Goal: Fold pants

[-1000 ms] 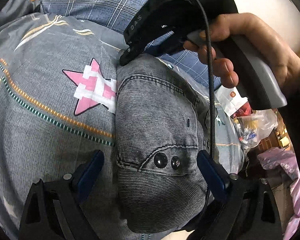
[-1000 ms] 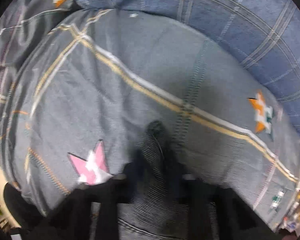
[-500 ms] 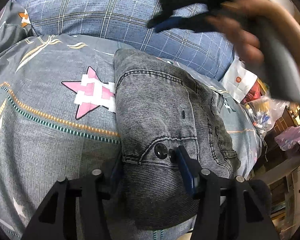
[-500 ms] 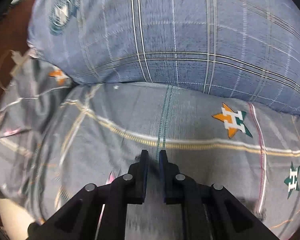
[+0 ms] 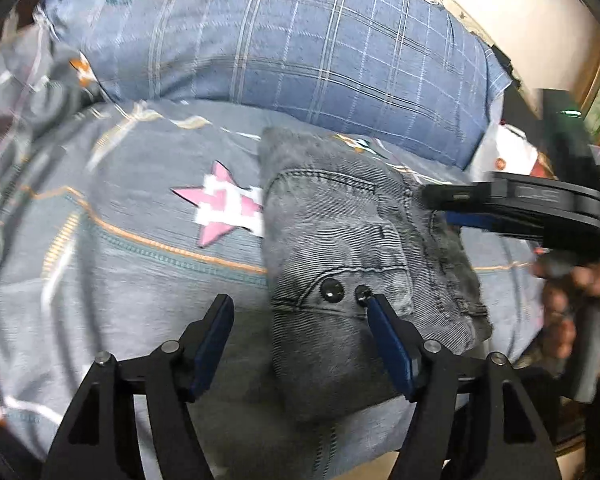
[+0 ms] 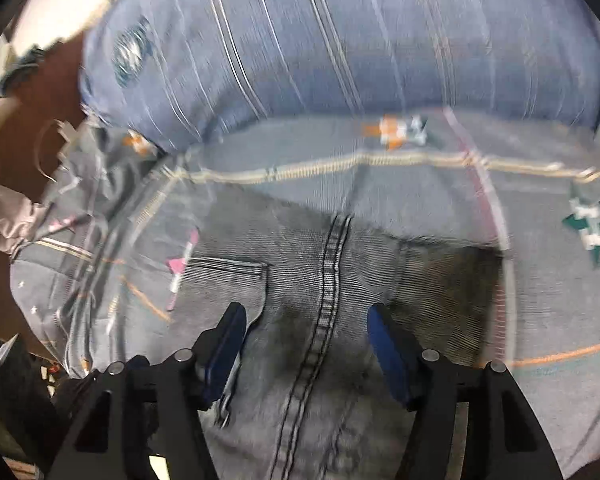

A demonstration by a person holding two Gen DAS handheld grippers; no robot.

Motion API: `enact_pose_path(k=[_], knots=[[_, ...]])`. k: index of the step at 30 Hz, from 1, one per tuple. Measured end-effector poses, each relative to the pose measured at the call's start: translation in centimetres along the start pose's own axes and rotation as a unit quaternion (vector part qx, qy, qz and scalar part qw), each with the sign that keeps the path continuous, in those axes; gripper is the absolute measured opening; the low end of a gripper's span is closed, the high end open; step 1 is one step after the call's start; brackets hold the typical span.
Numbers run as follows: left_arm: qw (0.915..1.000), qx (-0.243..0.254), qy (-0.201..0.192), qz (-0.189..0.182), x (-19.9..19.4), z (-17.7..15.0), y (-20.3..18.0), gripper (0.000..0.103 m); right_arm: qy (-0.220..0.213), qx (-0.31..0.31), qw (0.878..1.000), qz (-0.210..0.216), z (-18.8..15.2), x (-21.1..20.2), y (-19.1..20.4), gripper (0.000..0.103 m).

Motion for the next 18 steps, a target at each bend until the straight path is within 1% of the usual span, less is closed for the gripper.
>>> enact_pose_path(k=[2,3,4,5,6,7,8,9,10,11,12,13,15,16,18], knots=[[0.9997,0.005,-0.001,0.024,-0.2,-0.1,0.3,0.073,-0.036,-0.006,0.999,0.004,-1.3,-2.0,0.5,0.067],[0.9995,0.006,0.0,0.03,-0.4,-0.2,0.4,0.073,-0.047,-0.003,0.999,0.007,-2.3,-2.5,0.4,0.067],[0.9993,0.007,0.0,0.037,-0.5,-0.3,0.5,0.073,-0.051,-0.001,0.999,0.01,-3.5,-2.6,0.2,0.07],[0.999,0.008,0.001,0.043,-0.4,-0.3,0.5,0.073,-0.045,-0.002,0.999,0.004,-5.0,-1.9,-0.1,0.073],[0.9985,0.008,0.006,0.053,-0.3,-0.3,0.5,0.073,-0.015,-0.008,1.0,-0.014,-6.9,-0.2,-1.0,0.078],[0.9984,0.009,0.009,0.056,-0.2,-0.5,0.6,0.073,0.014,-0.014,0.999,-0.025,-8.1,1.2,-1.7,0.079],[0.9981,0.011,0.014,0.06,-0.1,-0.6,0.5,0.073,0.01,-0.051,0.998,-0.044,-8.8,1.8,-1.6,0.08],[0.9978,0.014,0.016,0.064,0.0,-0.7,0.5,0.073,-0.006,-0.087,0.994,-0.06,-8.7,1.5,-0.9,0.081],[0.9974,0.018,0.017,0.068,-0.1,-0.9,0.5,0.073,0.004,-0.096,0.993,-0.065,-8.7,1.4,-0.3,0.081],[0.9969,0.022,0.016,0.074,-0.1,-0.9,0.4,0.073,-0.001,-0.091,0.994,-0.054,-8.5,1.1,0.0,0.081],[0.9965,0.025,0.014,0.078,-0.2,-1.0,0.3,0.073,-0.018,-0.082,0.996,-0.037,-8.1,0.6,0.2,0.081],[0.9962,0.029,0.013,0.081,-0.3,-1.0,0.2,0.073,-0.043,-0.07,0.996,-0.026,-7.7,-0.2,0.2,0.081],[0.9957,0.033,0.012,0.086,-0.2,-1.0,0.0,0.073,-0.078,-0.065,0.994,-0.029,-7.2,-1.3,-0.1,0.081],[0.9955,0.035,0.013,0.088,-0.2,-1.0,-0.1,0.073,-0.075,-0.056,0.995,-0.038,-7.3,-1.0,-0.7,0.081],[0.9948,0.04,0.017,0.092,0.1,-1.1,-0.5,0.073,-0.026,-0.052,0.997,-0.051,-8.3,1.0,-2.0,0.082]])
Point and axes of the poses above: each gripper's, at about its wrist camera, not at the fingertips, and x roughly the way its jaws point, y to its left, z to its top, the point moved 8 cm from there along x, roughly the way its jaws point, and after that the axes turned 15 degrees about z, right-handed, at the moved point
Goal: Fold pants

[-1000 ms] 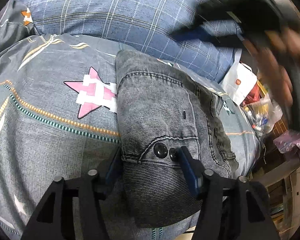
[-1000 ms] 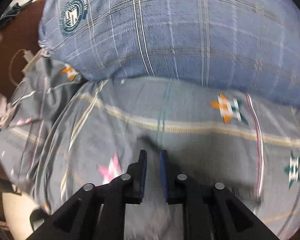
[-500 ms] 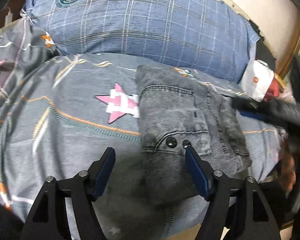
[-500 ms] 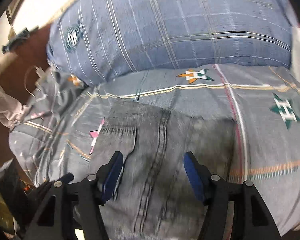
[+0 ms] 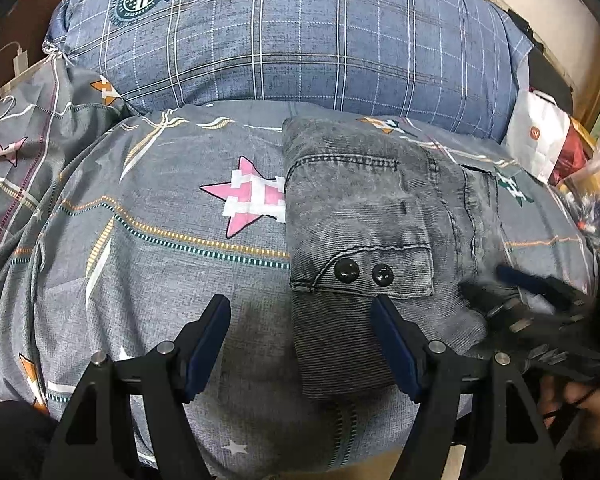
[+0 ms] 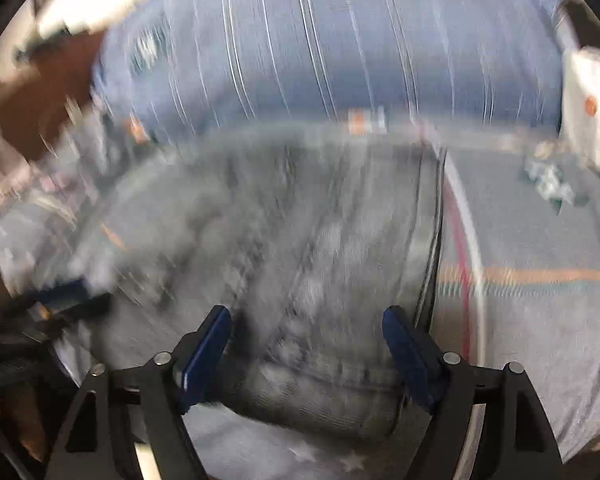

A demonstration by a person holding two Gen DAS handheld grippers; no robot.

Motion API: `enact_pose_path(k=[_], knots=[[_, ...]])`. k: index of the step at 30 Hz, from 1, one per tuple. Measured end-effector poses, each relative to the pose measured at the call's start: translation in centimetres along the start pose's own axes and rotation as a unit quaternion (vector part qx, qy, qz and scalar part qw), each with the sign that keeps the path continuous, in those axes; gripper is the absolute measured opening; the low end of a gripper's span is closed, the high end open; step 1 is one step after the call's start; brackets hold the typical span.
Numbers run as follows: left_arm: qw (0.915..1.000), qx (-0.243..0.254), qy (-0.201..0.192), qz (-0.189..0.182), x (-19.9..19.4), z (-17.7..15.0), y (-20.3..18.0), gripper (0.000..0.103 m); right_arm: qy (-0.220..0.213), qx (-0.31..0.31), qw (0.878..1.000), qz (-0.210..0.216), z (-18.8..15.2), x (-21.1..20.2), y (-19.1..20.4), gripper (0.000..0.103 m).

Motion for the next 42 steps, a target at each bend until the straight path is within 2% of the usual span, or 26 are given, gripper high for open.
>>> enact_pose_path(k=[3,7,10,15,17,21,23,26,29,30,31,34,36,37,38,40,42], knots=[[1.0,0.004,0.003,0.002,0.2,-0.1,-0.4,0.073,-0.016,-0.019,1.0,-0.01,0.3,-0.4,0.8,0.082],[1.0,0.006,0.002,0.006,0.2,-0.3,-0.4,0.074,-0.049,0.036,0.998,0.019,0.4,-2.0,-0.6,0.082],[1.0,0.004,0.005,0.004,0.3,-0.2,-0.4,0.074,-0.041,0.063,0.997,0.016,-0.1,-1.9,-1.8,0.082],[0.9994,-0.021,0.0,-0.029,-0.3,1.1,0.4,0.075,-0.083,0.138,0.983,0.084,0.2,-4.4,-3.9,0.082],[0.998,-0.043,0.011,-0.046,0.4,2.0,1.1,0.081,-0.076,0.177,0.976,0.1,0.6,-4.9,-5.7,0.082],[0.9945,-0.064,0.038,-0.074,2.4,3.5,1.3,0.081,-0.042,0.199,0.972,0.116,1.9,-4.5,-7.9,0.082],[0.9936,-0.062,0.042,-0.084,3.0,4.3,1.0,0.081,-0.032,0.205,0.968,0.14,2.8,-3.9,-8.0,0.082],[0.991,-0.055,0.051,-0.111,3.7,5.2,0.0,0.081,0.004,0.205,0.969,0.137,3.2,-2.1,-7.9,0.082],[0.9892,-0.046,0.074,-0.118,5.0,5.2,-0.9,0.081,0.023,0.226,0.963,0.144,2.9,-0.2,-8.2,0.08],[0.9881,-0.044,0.081,-0.122,5.3,5.1,-1.2,0.081,0.018,0.217,0.965,0.145,3.2,-0.2,-7.8,0.072],[0.9868,-0.041,0.087,-0.13,5.6,5.0,-1.5,0.081,0.023,0.212,0.966,0.148,3.3,-0.2,-7.5,0.058],[0.9855,-0.031,0.09,-0.141,6.0,4.8,-2.1,0.081,0.037,0.203,0.969,0.137,2.8,0.2,-7.3,0.053],[0.9845,-0.034,0.096,-0.143,6.3,4.6,-2.3,0.08,0.038,0.215,0.965,0.143,2.6,0.6,-7.5,0.053],[0.9845,-0.035,0.094,-0.144,6.4,4.6,-2.3,0.077,0.038,0.212,0.966,0.14,2.7,0.6,-7.3,0.053],[0.9851,-0.03,0.09,-0.143,6.3,4.7,-2.5,0.067,0.04,0.206,0.968,0.136,2.7,0.7,-7.2,0.053],[0.9861,-0.021,0.09,-0.138,6.4,4.7,-2.7,0.057,0.043,0.19,0.974,0.118,2.8,0.9,-6.7,0.051],[0.9889,-0.014,0.082,-0.123,6.2,4.7,-2.9,0.049,0.051,0.155,0.982,0.093,2.8,1.2,-5.7,0.037]])
Point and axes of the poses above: each gripper's, at about its wrist camera, not at the fingertips, and x roughly the way its jaws point, y to its left, z to its top, the point moved 8 cm from there along x, roughly the way its jaws point, and after that the axes turned 15 degrees about z, right-handed, at the moved point
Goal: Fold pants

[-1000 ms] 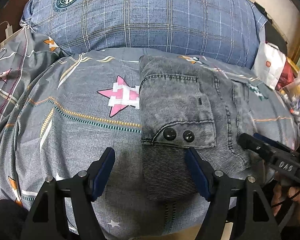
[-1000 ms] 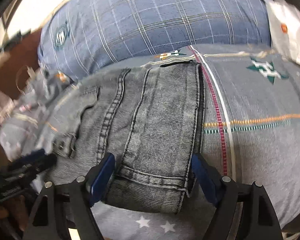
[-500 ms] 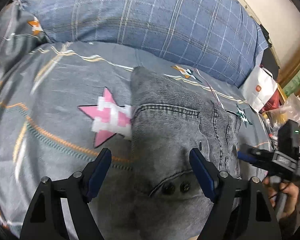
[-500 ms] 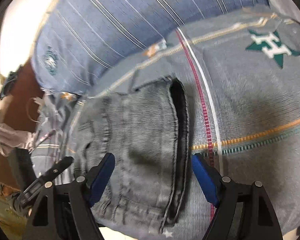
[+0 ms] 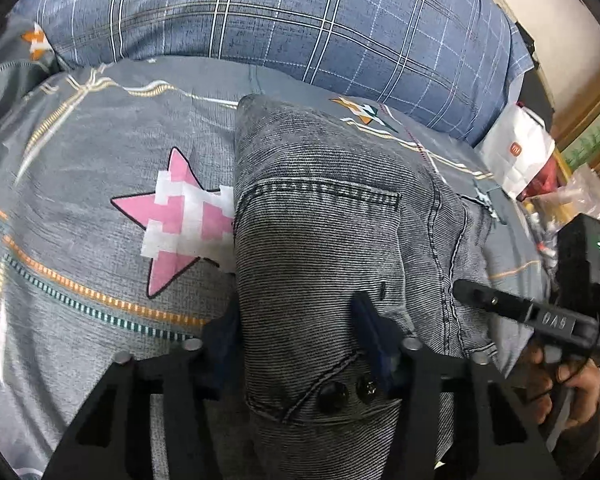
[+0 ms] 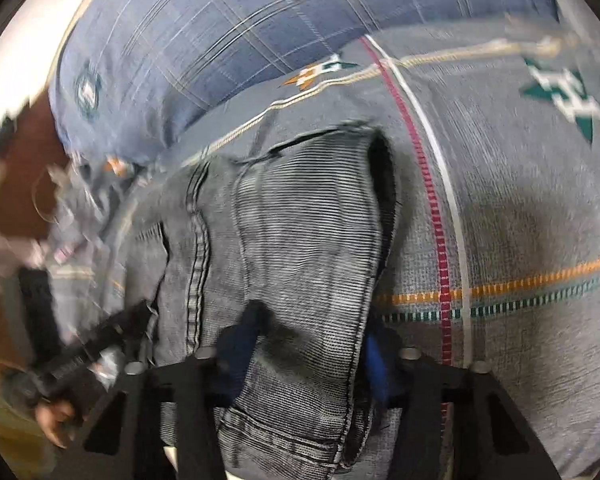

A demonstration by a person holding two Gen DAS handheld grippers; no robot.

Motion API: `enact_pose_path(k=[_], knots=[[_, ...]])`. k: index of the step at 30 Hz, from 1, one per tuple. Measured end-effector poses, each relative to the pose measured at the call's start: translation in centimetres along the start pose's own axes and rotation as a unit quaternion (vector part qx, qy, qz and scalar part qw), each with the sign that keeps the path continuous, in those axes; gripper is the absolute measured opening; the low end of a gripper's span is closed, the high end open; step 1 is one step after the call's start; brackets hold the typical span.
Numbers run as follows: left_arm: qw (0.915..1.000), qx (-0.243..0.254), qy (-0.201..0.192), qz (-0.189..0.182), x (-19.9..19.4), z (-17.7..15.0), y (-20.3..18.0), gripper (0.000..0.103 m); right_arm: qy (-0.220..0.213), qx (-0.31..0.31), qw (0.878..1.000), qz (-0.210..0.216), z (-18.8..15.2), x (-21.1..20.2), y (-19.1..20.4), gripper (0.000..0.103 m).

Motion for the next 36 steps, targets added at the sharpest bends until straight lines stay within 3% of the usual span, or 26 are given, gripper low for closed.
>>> enact_pose_path(k=[1,5,11,15,18,21,24,25,26,27,28,29,31,36], knots=[[0.9999,0.005,-0.005,0.007,-0.1,0.0,-0.2,0.044,0.0,-0.019,1.0,-0.016,-0.2,-0.2,0.4,0.028],[0.9979,0.039,-0.032,0.04,-1.2,0.4,-1.2,0.027,-0.002,-0.044,0.998,-0.035,-0.1,-0.6,1.9,0.019],[0.9904,0.077,-0.104,0.048,-5.8,2.0,-2.5,0.024,-0.036,-0.068,0.997,-0.016,1.1,-3.4,5.4,0.016],[0.9848,0.071,-0.152,0.047,-9.5,3.9,-2.0,0.024,-0.06,-0.103,0.993,-0.006,3.5,-5.2,8.9,0.016],[0.9849,0.05,-0.16,0.041,-10.6,6.0,-0.6,0.024,-0.069,-0.118,0.991,0.005,5.9,-5.8,10.6,0.016],[0.9882,0.025,-0.144,0.045,-8.9,7.4,1.2,0.025,-0.061,-0.131,0.989,0.01,7.7,-4.1,11.4,0.016],[0.9944,0.012,-0.09,0.054,-4.3,6.8,2.8,0.029,-0.037,-0.12,0.992,0.009,8.5,-0.7,9.8,0.018],[0.9963,-0.002,-0.063,0.058,-2.3,6.1,3.6,0.04,-0.018,-0.105,0.994,0.003,8.4,1.1,8.3,0.022],[0.9973,-0.01,-0.037,0.062,-0.6,5.5,4.2,0.057,-0.004,-0.091,0.996,-0.015,8.0,2.7,6.8,0.024],[0.9969,-0.019,-0.005,0.077,1.6,4.4,5.1,0.063,0.006,-0.085,0.996,-0.039,7.5,3.8,5.4,0.029],[0.9967,-0.041,-0.018,0.068,1.8,4.0,5.8,0.074,0.014,-0.09,0.994,-0.062,6.8,4.8,4.2,0.032],[0.9958,-0.053,-0.03,0.068,1.3,3.8,6.3,0.078,0.008,-0.095,0.993,-0.062,6.5,4.7,4.0,0.033],[0.9952,-0.049,-0.04,0.076,0.2,3.6,6.4,0.078,-0.013,-0.109,0.991,-0.071,6.3,3.2,4.6,0.035],[0.9865,-0.029,-0.12,0.108,-5.0,3.1,6.0,0.08,-0.081,-0.18,0.977,-0.081,4.9,-0.7,9.2,0.043]])
Point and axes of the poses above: each gripper's, at about its wrist camera, not at the fingertips, and x roughly the way its jaws point, y to its left, z to its top, the point moved 8 cm from there along x, roughly the way its jaws point, and after that the axes turned 15 degrees about z, right-handed, at the moved point
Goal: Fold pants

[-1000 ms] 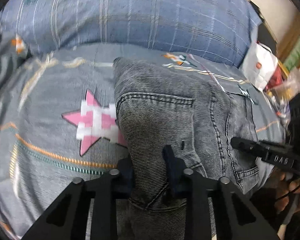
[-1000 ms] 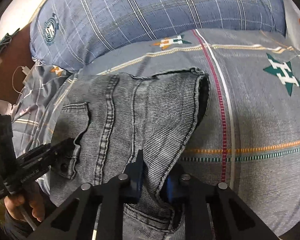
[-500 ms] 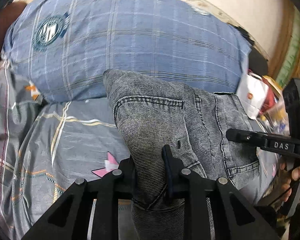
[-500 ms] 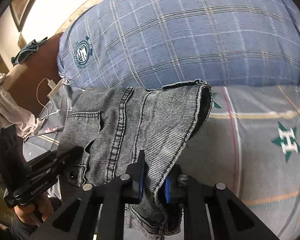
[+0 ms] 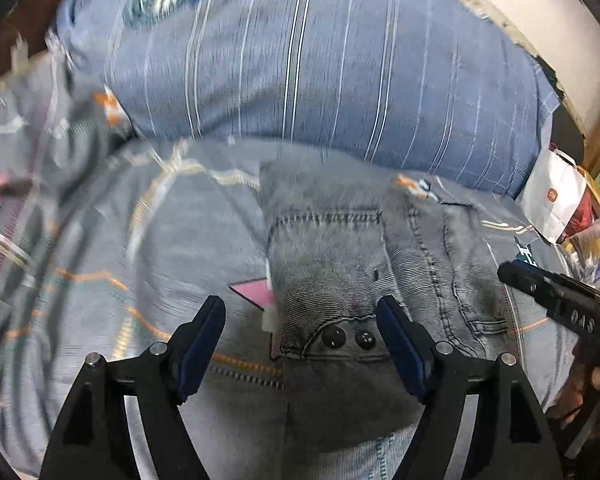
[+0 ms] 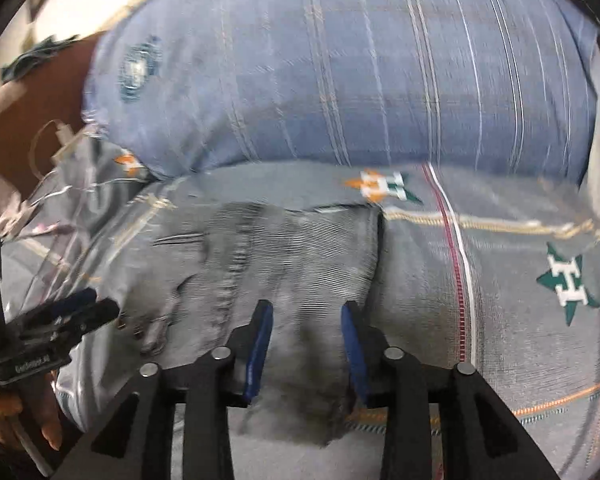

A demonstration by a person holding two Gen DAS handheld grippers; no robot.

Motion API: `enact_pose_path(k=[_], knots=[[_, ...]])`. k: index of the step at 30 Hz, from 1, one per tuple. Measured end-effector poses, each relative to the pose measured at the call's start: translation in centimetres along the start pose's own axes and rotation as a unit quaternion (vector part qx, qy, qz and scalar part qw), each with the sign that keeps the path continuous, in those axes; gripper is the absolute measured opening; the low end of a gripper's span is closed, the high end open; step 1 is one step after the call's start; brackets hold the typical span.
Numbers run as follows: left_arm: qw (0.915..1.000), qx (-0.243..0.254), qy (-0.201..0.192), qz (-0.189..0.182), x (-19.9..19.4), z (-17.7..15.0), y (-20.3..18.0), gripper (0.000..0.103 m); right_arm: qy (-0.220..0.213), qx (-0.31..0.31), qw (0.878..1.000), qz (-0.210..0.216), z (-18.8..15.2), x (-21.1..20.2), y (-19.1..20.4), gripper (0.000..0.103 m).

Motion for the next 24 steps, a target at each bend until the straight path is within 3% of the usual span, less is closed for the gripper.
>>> enact_pose_path(k=[2,3,4,5,7,11,15,20,24], knots=[[0.9993,0.006,-0.014,0.033,0.0,-0.2,-0.1,0.09,0.006,-0.018,1.0,-0.007,-1.4,0.6,1.0,0.053],[0.9982,0.027,-0.007,0.053,0.8,-1.1,-0.5,0.09,0.039,-0.026,0.999,-0.018,-3.1,2.2,0.9,0.06],[0.9962,0.052,0.016,0.068,2.0,-2.2,-1.2,0.091,0.069,-0.026,0.997,-0.026,-4.4,3.6,0.4,0.064],[0.9939,0.069,0.038,0.077,3.1,-3.4,-1.6,0.092,0.073,-0.028,0.997,-0.029,-5.4,4.4,0.0,0.065],[0.9958,0.046,0.021,0.076,2.5,-3.2,-1.0,0.092,0.061,-0.034,0.997,-0.04,-5.1,3.9,0.5,0.066],[0.9973,0.03,0.006,0.068,-0.2,-2.3,-0.4,0.092,0.023,-0.017,0.999,-0.019,-3.8,0.9,1.6,0.066],[0.9976,0.014,-0.016,0.066,-2.8,-2.0,-0.4,0.092,-0.014,0.001,1.0,-0.015,-3.8,-1.7,2.2,0.085],[0.9973,0.031,-0.024,0.061,-4.4,-2.5,-1.1,0.092,-0.008,0.009,1.0,-0.027,-6.1,-3.7,2.6,0.089],[0.9977,0.033,-0.025,0.053,-5.8,-3.2,-1.6,0.092,-0.001,0.021,0.999,-0.04,-7.3,-4.9,2.5,0.098]])
Point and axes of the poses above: each gripper's, at about its wrist camera, not at the fingertips, and x roughly the way its jaws point, y to its left, z to its top, the point moved 8 cm from there along x, roughly the way its jaws point, and after that the axes turned 15 degrees about z, right-handed, at the moved point
